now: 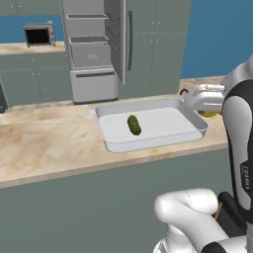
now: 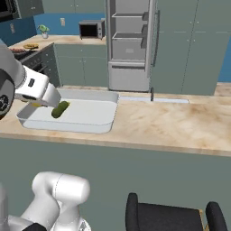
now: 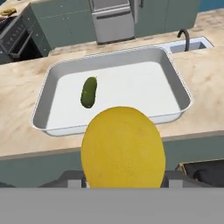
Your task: Place the cold items (lemon and cucumber) from the fridge in one tupperware on the dining counter. Place the warm items (kebab skewer and hot dog) in the stove area in another tupperware.
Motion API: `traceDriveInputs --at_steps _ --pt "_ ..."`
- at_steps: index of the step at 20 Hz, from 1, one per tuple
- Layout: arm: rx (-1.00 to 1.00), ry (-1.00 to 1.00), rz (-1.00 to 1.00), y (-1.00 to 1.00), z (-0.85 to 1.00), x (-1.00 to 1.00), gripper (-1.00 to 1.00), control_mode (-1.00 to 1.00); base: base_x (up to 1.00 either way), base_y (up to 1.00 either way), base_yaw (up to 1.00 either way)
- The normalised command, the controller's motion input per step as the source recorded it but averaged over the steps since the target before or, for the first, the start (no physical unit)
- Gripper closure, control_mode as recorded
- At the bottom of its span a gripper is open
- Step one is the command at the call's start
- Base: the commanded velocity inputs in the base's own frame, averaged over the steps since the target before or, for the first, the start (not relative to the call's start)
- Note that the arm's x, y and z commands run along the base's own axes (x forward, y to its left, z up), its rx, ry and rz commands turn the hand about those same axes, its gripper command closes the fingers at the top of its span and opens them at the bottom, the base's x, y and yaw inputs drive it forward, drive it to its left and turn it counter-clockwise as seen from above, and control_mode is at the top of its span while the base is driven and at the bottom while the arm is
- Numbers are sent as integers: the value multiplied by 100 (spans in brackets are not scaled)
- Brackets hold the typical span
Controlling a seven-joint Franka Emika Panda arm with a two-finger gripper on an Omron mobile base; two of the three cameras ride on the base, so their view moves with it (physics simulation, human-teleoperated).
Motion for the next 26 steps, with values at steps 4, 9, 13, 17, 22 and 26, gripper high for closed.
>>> traceDriveInputs --at_steps 4,9,13,17,22,26 --pt "-5 11 0 -24 -20 26 100 -100 0 0 0" --pt "-5 12 0 -16 -17 32 100 -100 0 0 0" --pt "-5 11 0 -6 -22 38 100 -100 0 0 0" --pt "-5 8 1 0 -31 46 100 -100 0 0 0" --pt "-2 0 2 0 -44 47 100 -100 0 0 0" --pt "-6 2 1 0 -44 48 100 -100 0 0 0"
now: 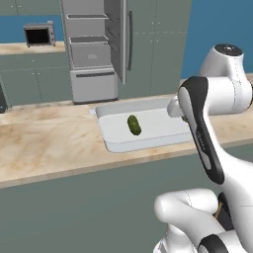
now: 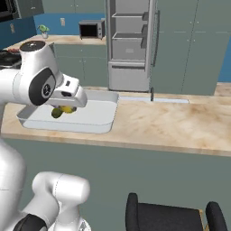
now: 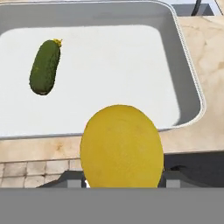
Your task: Place the cold items (lemon and cucumber) from the fridge in one tupperware on the dining counter. Place the warm items (kebab skewer and hot dog) in the stove area in another tupperware.
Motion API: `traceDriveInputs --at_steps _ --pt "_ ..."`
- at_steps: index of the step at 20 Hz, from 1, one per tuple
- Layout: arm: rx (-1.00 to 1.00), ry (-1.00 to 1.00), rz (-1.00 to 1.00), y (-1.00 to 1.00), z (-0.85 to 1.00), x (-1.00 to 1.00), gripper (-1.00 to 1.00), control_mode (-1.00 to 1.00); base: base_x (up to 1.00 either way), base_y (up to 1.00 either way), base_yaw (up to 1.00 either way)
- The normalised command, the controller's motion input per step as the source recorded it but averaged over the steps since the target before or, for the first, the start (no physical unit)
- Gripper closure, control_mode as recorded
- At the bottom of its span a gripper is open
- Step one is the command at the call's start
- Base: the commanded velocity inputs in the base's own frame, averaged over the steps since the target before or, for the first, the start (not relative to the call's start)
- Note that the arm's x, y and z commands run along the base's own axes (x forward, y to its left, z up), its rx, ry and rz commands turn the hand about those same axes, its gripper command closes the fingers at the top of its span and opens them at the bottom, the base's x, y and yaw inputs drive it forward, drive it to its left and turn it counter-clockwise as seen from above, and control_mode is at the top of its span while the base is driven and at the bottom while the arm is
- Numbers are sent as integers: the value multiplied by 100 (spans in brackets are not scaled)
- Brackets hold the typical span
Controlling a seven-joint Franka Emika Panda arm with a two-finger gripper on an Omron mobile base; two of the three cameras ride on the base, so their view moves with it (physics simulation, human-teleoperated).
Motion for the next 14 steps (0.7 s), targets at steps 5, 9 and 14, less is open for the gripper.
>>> traceDriveInputs --at_steps 5,9,14 --pt "-1 1 4 0 -36 41 100 -100 0 0 0" --pt "0 4 2 0 -32 42 100 -100 0 0 0" --pt "0 6 1 0 -28 46 100 -100 0 0 0"
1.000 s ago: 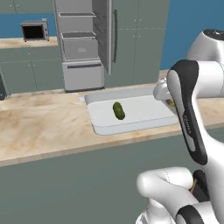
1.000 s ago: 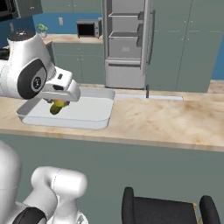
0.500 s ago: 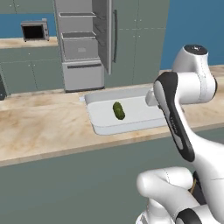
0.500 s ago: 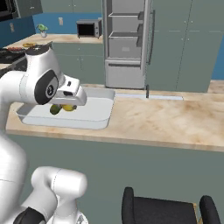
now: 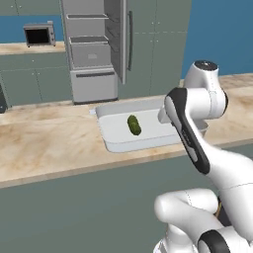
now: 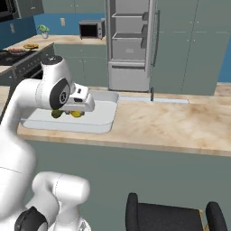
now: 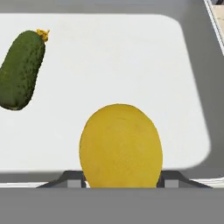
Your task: Place the cold items (lemon and cucumber) from the fridge in one tupperware on the dining counter. Place the warm items (kebab skewer and hot dog) in the stove area in another tupperware.
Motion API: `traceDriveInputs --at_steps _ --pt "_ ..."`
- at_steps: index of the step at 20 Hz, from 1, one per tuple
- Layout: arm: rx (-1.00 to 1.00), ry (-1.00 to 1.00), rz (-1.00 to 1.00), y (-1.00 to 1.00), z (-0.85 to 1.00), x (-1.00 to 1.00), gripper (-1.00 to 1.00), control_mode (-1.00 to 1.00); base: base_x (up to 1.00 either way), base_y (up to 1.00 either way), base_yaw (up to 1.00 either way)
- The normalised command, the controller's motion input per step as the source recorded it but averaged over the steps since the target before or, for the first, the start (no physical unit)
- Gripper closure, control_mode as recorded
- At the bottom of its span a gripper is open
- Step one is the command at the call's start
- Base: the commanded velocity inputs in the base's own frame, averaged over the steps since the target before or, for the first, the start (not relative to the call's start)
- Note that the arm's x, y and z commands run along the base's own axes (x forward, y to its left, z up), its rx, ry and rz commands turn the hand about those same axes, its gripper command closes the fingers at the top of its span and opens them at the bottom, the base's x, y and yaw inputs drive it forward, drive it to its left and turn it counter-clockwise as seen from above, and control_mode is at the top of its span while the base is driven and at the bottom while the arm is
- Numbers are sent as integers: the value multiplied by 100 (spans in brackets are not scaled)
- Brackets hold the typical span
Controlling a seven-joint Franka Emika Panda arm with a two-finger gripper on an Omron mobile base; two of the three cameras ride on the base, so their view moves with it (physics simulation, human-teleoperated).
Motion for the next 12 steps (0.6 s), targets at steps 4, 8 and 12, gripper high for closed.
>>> traceDriveInputs --at_steps 4,8,12 --pt "0 6 1 0 -24 49 100 -100 0 0 0" --pt "0 7 1 0 -24 49 100 -100 0 0 0" --pt "0 6 0 0 -26 48 100 -100 0 0 0"
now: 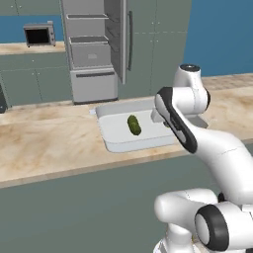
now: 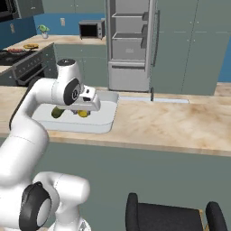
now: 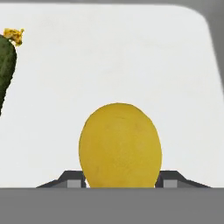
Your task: Place the cold items (lemon and cucumber) from the fridge in one tupperware on the dining counter. Place the warm items (kebab skewer and hot dog) in the stove area in another tupperware.
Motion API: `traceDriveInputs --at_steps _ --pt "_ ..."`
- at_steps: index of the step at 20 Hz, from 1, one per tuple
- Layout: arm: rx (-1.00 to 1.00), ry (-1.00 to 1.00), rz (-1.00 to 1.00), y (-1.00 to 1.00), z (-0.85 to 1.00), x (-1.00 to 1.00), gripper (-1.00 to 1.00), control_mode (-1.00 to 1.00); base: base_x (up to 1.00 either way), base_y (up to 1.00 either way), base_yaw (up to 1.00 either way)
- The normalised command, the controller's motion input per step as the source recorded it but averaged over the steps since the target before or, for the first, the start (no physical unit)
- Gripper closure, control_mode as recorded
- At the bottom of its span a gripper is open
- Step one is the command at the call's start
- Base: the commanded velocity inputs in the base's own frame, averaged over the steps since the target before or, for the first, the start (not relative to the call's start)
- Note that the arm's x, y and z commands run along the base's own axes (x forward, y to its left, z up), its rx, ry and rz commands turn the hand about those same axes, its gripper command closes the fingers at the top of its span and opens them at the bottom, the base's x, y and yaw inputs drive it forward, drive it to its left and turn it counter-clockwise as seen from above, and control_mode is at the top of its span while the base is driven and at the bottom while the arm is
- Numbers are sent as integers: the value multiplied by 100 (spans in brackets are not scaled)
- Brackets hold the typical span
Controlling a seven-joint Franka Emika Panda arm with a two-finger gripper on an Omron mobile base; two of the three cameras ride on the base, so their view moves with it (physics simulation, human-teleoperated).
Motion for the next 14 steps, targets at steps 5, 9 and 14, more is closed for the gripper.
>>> traceDriveInputs --at_steps 5,9,14 --pt "0 6 1 0 -26 43 100 -100 0 0 0" --pt "0 1 1 0 -29 31 100 -100 0 0 0" --pt "0 0 0 0 -27 21 -100 -100 0 0 0"
